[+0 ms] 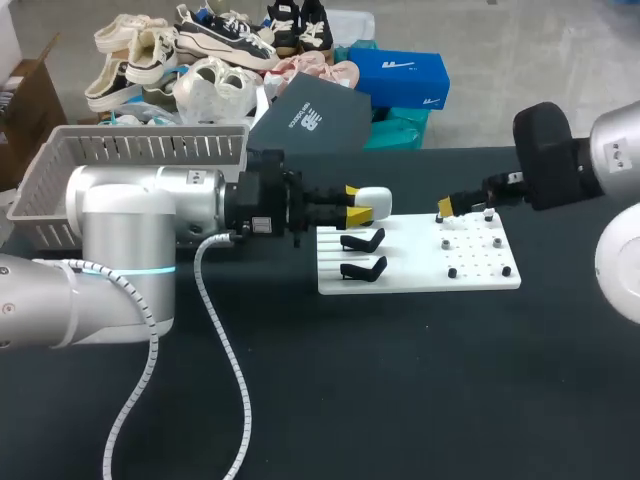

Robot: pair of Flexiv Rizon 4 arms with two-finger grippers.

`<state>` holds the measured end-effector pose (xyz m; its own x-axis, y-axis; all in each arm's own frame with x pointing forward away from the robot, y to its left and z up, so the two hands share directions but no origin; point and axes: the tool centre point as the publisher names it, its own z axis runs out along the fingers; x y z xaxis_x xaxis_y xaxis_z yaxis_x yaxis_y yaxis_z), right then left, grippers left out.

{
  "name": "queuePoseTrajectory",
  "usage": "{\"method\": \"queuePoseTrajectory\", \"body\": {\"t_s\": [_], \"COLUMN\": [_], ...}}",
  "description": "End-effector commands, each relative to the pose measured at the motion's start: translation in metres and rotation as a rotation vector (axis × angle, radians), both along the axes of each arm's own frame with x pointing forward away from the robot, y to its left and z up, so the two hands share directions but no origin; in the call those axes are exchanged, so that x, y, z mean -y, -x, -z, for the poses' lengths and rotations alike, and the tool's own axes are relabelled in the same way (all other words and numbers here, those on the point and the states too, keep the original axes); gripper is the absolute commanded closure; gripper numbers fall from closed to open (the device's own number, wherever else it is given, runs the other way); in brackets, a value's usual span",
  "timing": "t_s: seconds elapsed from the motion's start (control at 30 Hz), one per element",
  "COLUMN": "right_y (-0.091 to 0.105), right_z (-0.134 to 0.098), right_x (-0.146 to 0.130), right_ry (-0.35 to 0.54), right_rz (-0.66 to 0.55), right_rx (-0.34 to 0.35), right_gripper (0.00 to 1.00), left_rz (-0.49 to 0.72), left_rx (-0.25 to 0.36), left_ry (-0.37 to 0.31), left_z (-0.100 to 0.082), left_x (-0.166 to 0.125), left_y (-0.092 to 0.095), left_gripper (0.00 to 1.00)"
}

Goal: Pick up each earbud case from the left stands, insert the matching earbuds, close the lid, and place the case in the box.

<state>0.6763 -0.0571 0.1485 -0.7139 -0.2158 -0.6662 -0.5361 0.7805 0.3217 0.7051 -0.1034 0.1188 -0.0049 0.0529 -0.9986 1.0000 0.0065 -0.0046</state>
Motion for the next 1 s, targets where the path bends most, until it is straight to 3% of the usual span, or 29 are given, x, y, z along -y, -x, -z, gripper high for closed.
{"method": "queuePoseTrajectory", "body": {"t_s": [0.03,1.0], "right_y": [-0.003,-0.015], "right_z": [0.002,0.012], "right_x": [-0.015,-0.069], "right_ry": [0.028,0.075], "right_rz": [0.01,-0.096], "right_rx": [0.0,-0.035], "right_gripper": [0.0,0.0], "left_rz": [0.003,0.003], "left_rx": [0.0,0.0], "left_ry": [0.0,0.0], "left_z": [0.0,0.0], "left_x": [0.0,0.0], "left_y": [-0.001,-0.001], "left_gripper": [1.0,1.0]}}
